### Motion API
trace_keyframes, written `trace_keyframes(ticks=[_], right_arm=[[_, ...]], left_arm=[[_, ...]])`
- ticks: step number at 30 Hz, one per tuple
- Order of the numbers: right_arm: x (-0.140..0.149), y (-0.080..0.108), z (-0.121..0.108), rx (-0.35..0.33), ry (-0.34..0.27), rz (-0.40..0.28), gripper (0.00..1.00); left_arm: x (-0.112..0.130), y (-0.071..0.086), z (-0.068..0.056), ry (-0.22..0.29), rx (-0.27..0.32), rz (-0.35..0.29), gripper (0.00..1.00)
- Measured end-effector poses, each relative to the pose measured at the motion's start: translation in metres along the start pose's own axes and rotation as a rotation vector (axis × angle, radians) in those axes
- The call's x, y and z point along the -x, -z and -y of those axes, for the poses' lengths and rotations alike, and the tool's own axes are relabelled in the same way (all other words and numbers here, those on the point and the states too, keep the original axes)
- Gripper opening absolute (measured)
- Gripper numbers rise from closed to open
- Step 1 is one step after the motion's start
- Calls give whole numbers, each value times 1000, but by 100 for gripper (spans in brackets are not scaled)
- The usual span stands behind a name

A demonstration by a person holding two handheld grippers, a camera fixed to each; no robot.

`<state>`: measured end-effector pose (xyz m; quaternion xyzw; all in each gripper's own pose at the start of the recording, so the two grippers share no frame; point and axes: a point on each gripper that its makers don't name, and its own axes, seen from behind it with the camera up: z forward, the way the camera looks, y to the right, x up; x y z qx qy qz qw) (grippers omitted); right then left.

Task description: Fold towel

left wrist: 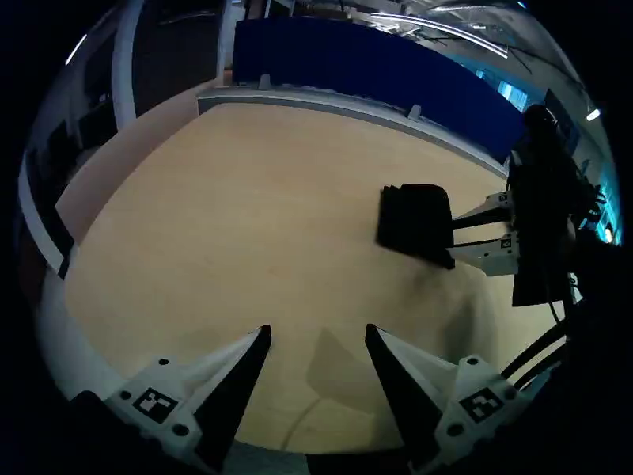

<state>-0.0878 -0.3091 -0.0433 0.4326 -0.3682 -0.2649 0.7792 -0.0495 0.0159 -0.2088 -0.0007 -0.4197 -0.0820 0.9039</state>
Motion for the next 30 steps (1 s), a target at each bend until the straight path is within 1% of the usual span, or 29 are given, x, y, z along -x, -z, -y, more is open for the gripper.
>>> trace_keyframes(ticks=[4,9,12,16,22,24,26,30], right_arm=[[9,5,3,36,-69,-2,75],[20,9,3,74,-136,1,75],[28,9,3,86,-165,9,75],[38,7,4,96,-185,19,74],[49,-3,5,110,-217,26,67],[52,-6,5,115,-231,27,63],[55,-7,5,116,-244,24,58],[59,-9,5,123,-262,23,39]], left_arm=[[-4,-3,-4,-45,21,9,88],[-8,-7,-7,-94,36,17,88],[-11,-8,-7,-108,43,17,88],[-13,-9,-8,-108,49,17,88],[-11,-10,-11,-104,56,17,88],[-11,-10,-13,-103,58,17,88],[-10,-10,-14,-100,58,17,88],[-9,-11,-14,-95,60,18,88]])
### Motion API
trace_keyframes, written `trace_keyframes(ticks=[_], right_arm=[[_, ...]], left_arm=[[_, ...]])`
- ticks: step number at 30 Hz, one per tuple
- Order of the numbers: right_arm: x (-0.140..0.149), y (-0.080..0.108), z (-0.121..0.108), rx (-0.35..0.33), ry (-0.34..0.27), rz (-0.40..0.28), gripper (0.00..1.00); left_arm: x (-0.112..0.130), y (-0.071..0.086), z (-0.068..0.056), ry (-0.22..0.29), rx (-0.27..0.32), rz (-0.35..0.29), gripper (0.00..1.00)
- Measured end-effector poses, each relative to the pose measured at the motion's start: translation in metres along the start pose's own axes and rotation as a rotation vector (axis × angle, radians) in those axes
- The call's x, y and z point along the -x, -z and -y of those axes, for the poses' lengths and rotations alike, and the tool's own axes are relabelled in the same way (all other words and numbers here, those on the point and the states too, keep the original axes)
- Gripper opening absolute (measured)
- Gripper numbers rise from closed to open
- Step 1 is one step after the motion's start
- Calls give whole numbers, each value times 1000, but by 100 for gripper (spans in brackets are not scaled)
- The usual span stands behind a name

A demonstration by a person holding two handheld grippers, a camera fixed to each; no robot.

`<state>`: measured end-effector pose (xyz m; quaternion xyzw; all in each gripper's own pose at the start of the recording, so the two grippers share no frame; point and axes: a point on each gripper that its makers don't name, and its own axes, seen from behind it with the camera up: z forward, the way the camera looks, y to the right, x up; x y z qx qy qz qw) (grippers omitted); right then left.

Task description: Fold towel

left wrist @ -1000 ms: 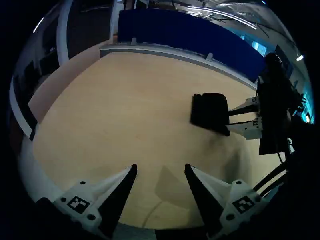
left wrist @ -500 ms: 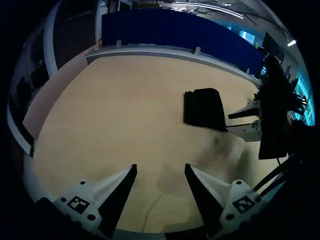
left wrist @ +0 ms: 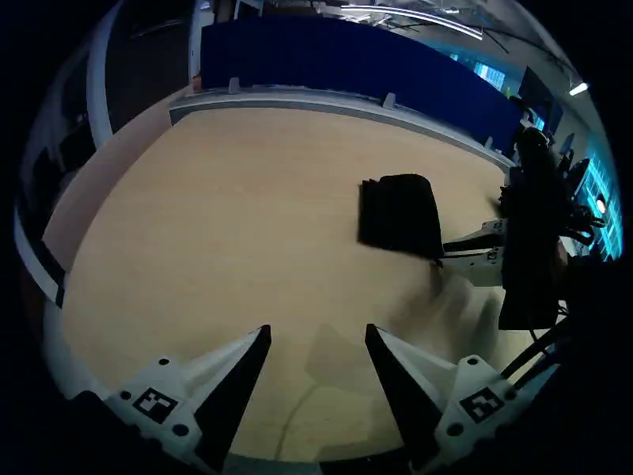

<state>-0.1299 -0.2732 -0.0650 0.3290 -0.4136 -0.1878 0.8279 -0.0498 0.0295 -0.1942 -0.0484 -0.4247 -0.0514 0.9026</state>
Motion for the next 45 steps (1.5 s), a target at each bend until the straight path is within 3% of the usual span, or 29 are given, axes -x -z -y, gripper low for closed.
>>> trace_keyframes(ticks=[2,11,19,24,36,45], right_arm=[[1,-1,-1,6,-9,-4,28],[1,-2,0,-10,-42,-15,10],[-14,9,-5,-11,-35,-50,6],[-47,31,-12,-13,-8,-111,6],[-158,102,-42,-37,21,-306,5],[-186,135,-65,-33,53,-346,5]], left_arm=[[0,0,1,1,-1,0,88],[0,1,2,0,-2,-1,88],[-2,2,1,-4,1,-3,88],[-8,5,-3,-13,8,-11,88],[-30,6,-14,-22,24,-56,88],[-38,8,-23,-30,35,-72,88]])
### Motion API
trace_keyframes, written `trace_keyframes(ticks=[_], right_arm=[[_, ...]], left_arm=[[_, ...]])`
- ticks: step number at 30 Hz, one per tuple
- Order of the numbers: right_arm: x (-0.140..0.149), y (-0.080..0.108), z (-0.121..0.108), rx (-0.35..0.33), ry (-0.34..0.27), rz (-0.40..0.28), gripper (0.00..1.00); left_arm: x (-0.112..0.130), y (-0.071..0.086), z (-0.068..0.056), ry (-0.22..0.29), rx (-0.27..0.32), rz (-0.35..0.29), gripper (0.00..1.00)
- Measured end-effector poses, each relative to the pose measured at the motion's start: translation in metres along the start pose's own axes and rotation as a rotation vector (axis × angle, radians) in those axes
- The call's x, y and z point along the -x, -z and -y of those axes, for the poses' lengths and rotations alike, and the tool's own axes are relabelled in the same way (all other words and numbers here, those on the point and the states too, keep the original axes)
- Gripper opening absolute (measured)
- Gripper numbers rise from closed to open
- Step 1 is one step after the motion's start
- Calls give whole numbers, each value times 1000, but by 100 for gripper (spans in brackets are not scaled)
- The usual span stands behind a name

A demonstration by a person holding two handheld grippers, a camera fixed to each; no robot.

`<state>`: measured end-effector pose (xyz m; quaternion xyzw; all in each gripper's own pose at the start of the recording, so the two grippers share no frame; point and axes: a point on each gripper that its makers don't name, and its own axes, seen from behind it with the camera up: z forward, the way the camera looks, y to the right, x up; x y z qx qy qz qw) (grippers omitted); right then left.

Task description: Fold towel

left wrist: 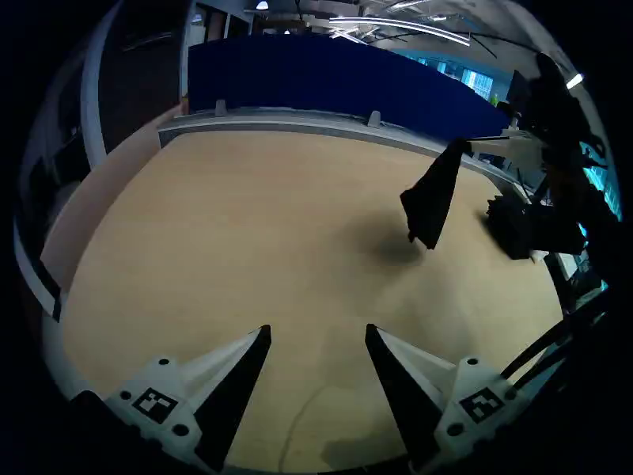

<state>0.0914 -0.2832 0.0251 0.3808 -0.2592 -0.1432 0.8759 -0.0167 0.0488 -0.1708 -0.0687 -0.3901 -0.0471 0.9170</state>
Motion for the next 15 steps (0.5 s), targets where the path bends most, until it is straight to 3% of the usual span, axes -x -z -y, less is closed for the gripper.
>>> trace_keyframes(ticks=[9,15], right_arm=[[-13,27,-52,42,-49,-30,4],[-17,57,-113,101,-76,-38,4]], left_arm=[[-5,0,-11,-8,10,-4,88],[-7,-2,-19,-11,13,-2,88]])
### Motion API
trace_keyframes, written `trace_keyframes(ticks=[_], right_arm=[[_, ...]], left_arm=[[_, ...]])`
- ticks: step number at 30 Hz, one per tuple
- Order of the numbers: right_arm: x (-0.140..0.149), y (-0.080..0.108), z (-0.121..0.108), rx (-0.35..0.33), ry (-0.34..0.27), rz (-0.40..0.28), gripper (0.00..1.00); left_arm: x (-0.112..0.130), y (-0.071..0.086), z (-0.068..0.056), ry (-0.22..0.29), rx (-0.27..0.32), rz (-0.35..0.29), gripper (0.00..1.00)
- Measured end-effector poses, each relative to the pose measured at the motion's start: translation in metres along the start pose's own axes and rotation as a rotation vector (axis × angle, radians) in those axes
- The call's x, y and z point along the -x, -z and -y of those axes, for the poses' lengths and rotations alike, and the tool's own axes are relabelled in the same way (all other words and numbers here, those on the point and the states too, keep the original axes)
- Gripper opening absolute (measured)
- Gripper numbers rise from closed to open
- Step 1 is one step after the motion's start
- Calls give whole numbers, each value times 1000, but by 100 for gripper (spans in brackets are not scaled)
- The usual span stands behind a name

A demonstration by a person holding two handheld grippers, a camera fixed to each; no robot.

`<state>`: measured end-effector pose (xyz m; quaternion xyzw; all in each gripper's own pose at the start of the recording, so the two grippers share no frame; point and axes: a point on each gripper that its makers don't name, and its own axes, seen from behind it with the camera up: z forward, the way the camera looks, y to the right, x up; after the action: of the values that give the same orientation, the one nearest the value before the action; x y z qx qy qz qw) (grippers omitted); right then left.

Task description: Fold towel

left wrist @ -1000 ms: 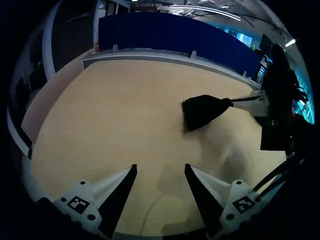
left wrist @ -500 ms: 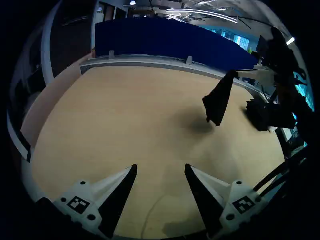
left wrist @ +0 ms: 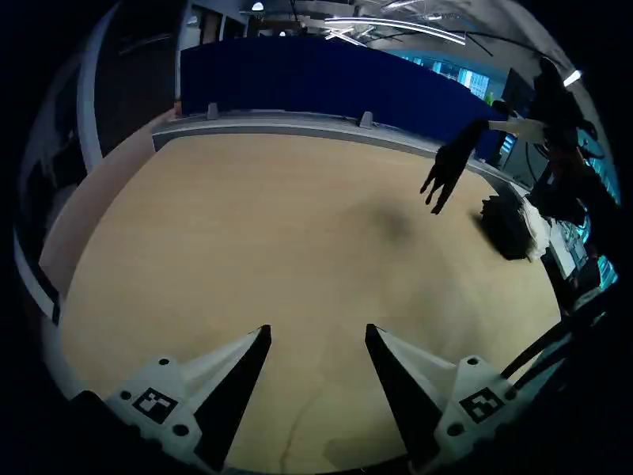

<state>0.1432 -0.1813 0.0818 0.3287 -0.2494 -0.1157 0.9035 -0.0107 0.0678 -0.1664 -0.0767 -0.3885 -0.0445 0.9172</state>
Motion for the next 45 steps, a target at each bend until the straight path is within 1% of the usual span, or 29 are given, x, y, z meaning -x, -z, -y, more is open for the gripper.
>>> trace_keyframes(ticks=[8,11,15,18,20,23,26,35,39,45], right_arm=[[5,37,-107,116,-8,30,4],[8,50,-144,154,-7,40,4],[12,64,-187,194,-14,54,4],[18,69,-211,211,-27,64,4],[22,71,-224,218,-35,71,4],[28,73,-236,226,-40,82,4],[34,73,-243,231,-37,94,4],[52,81,-252,237,-54,111,4],[65,90,-255,244,-65,122,4],[90,114,-260,265,-92,136,4]], left_arm=[[-3,-3,-12,-1,-3,5,88],[-3,-4,-17,0,-6,10,88],[-4,-5,-24,-6,-9,15,88],[-6,-7,-30,-10,-9,17,88],[-6,-7,-34,-11,-9,17,88],[-7,-8,-38,-11,-9,20,88],[-8,-8,-40,-14,-10,22,88],[-9,-8,-42,-26,-14,28,88],[-8,-8,-44,-31,-12,32,88],[-6,-7,-50,-47,-3,39,88]])
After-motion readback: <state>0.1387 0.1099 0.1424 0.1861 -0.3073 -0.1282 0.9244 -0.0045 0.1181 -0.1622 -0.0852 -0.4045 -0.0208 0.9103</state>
